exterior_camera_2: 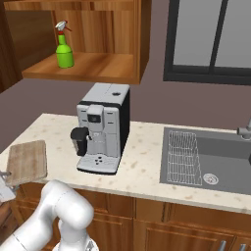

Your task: Move the cutting board and knife to the sink. Then move spray from the cabinet to the counter.

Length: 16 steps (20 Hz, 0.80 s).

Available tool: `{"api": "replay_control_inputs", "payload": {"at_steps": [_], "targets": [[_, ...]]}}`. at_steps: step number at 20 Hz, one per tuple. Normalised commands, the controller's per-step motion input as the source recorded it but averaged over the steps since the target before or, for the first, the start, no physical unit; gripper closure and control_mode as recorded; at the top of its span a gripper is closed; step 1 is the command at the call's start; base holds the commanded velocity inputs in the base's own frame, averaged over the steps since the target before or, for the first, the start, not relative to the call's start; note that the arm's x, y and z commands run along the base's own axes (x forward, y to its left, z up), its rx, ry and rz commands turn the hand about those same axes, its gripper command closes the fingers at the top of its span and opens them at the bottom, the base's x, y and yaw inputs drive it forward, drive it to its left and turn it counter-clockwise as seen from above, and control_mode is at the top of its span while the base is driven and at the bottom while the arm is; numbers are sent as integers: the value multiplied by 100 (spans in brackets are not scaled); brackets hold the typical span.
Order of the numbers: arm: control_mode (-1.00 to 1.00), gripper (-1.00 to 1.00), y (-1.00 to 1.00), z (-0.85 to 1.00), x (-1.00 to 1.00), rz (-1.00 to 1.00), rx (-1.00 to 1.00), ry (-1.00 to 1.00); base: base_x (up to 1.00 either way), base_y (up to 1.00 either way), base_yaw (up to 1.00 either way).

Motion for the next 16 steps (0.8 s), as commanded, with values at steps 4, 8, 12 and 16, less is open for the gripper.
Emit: {"api": "replay_control_inputs", "payload": {"at_steps": [4,8,12,16], "targets": [[-100,-100,-4,0,0,9,0,0,0,0,0],[-100,-100,-3,0,0,7,0,0,0,0,0],[-100,100,-1,0,0,6,0,0,0,0,0],[-100,100,0,0,0,4,0,0,0,0,0]]}}
